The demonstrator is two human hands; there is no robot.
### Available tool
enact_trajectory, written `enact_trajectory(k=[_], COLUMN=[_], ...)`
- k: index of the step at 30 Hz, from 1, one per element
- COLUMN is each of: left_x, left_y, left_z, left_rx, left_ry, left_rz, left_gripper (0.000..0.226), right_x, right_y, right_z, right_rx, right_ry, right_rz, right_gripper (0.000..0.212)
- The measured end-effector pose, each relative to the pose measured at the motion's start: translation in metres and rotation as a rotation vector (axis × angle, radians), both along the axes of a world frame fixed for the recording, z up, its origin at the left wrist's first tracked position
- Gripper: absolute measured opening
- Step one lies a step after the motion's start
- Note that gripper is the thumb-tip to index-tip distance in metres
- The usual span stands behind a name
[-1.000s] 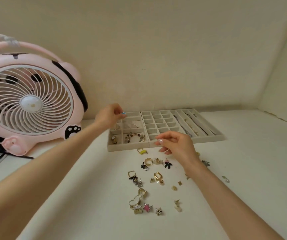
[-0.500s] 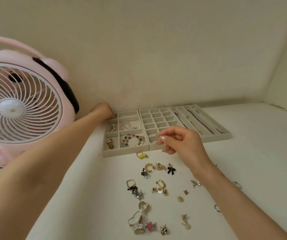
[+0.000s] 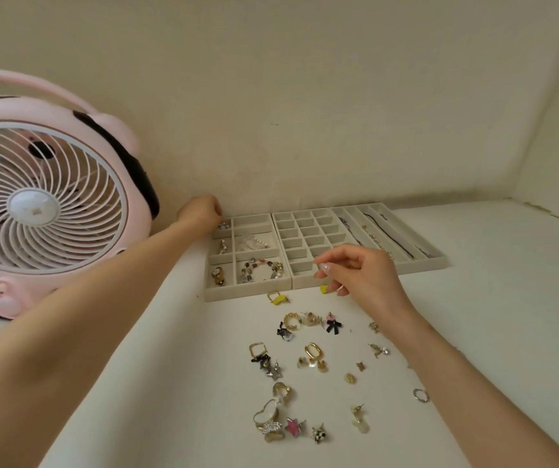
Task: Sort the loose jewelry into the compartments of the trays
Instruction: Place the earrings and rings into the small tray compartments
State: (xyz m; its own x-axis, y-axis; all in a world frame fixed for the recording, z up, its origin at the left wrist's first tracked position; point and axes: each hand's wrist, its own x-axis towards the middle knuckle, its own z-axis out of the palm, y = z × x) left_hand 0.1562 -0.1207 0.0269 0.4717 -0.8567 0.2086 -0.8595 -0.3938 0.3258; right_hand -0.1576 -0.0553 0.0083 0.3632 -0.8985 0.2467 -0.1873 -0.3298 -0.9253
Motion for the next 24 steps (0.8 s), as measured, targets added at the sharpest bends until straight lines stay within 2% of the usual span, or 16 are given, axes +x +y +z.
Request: enact_trajectory(k=[7, 11, 20, 24], left_x=[-0.066, -0.095, -0.141, -0.162], left_y=[0.046, 0.07, 0.099, 0.107], left_z=[0.006, -0.006, -0.02, -0.018], left_rx=[-0.219, -0.245, -0.272, -0.288], left_ry=[-0.103, -0.024, 0.173, 0.231], left_rz=[-0.249, -0.35, -0.438, -0.52], left_gripper=[0.016, 0.013, 0.008, 0.008], right_x=[-0.005, -0.007, -0.017, -0.033], right_y=[-0.002, 0.0, 0.003, -0.002], right_z=[-0.003, -0.002, 0.023, 0.031], right_rx=[-0.095, -0.116, -0.158, -0.196], right_ry=[0.145, 0.151, 0.124, 0.188], right_rz=[-0.04, -0.057, -0.053, -0.067], right_gripper=[0.015, 0.014, 0.017, 0.017])
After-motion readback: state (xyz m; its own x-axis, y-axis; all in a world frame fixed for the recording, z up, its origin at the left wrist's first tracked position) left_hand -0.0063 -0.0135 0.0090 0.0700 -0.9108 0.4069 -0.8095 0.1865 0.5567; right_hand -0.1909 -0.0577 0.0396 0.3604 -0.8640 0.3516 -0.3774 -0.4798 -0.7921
